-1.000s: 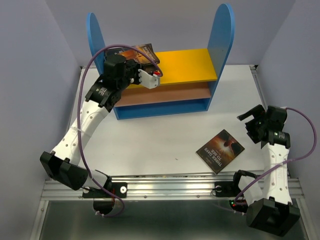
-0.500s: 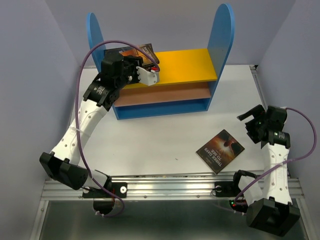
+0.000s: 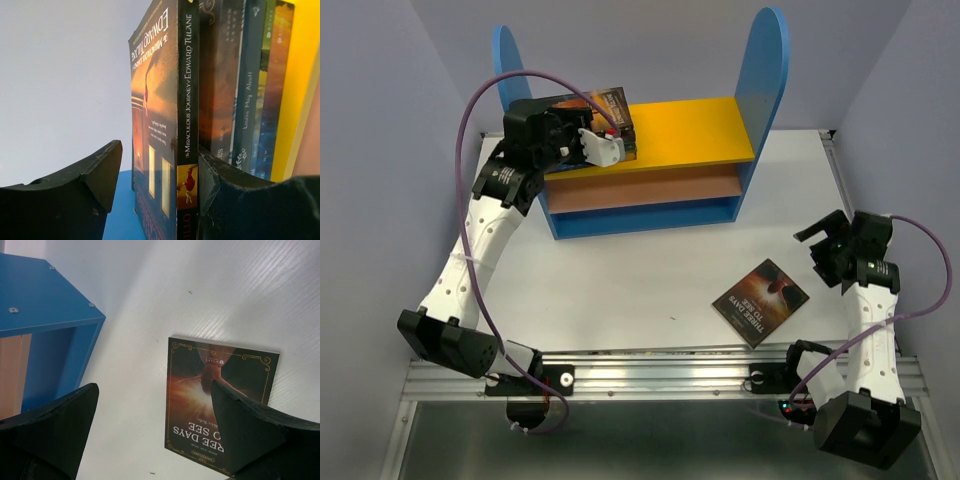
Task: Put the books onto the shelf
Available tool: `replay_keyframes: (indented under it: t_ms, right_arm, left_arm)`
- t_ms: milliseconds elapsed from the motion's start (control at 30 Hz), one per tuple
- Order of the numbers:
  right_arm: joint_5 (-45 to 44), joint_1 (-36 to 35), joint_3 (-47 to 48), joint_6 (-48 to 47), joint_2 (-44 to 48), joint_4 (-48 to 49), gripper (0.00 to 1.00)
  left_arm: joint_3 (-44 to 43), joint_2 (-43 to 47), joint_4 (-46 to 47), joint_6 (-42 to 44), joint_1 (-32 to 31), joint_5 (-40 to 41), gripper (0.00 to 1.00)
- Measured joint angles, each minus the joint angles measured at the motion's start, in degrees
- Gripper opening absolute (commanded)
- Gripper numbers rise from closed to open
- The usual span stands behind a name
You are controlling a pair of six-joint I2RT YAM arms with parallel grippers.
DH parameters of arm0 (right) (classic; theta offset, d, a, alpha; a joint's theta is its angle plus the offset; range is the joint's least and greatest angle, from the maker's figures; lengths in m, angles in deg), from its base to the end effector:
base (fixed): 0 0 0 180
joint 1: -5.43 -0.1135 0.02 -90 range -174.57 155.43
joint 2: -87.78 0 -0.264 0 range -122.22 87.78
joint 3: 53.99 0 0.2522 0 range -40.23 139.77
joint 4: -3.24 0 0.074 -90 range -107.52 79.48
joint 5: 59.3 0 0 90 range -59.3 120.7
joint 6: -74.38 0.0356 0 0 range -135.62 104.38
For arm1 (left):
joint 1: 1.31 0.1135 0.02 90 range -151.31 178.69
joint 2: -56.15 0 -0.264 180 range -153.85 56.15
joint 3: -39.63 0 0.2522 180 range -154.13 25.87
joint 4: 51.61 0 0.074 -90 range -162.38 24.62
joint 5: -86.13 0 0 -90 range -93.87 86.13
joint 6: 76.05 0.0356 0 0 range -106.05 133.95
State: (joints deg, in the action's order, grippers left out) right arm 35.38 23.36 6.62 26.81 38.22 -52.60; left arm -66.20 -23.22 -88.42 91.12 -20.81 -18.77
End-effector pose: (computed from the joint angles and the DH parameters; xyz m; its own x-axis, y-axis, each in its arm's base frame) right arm 0.1664 -0.0508 0.2856 -0.3249 0.8119 -0.4850 0.6380 0.5667 0.5212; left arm 0.2832 -0.1100 0.4659 0.5094 0.8192 -0.2635 0.2897 0.1251 0.9489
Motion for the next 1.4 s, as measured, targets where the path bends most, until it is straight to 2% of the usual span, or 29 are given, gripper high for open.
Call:
replay_keyframes:
  t_ms: [300, 433, 567, 900, 1400]
  right_arm:
    - [-0.5, 0.0, -0.7, 0.0, -0.5, 0.1, 1.00]
    - [-0.7, 0.0, -0.9, 0.0, -0.7, 0.1, 1.00]
    - [-0.7, 0.0, -0.9, 0.0, -0.8, 0.1, 1.00]
    - [-0.7, 0.0, -0.9, 0.0, -0.7, 0.1, 1.00]
    - [-0.6, 0.0, -2.7, 0.0, -0.7, 0.1, 1.00]
  left_arm:
    - [-0.7, -0.9, 0.5, -0.6, 2.0, -4.0, 0.69]
    - [-3.0, -1.2, -2.1, -0.8, 2.0, -6.3, 0.93]
    - [-4.8, -0.9, -4.4, -1.0, 2.0, -8.7, 0.97]
    - [-4.8, -0.3, -7.7, -1.3, 2.0, -10.0, 0.99]
    - [-4.6, 0.8, -5.2, -4.2, 2.0, -8.0, 0.99]
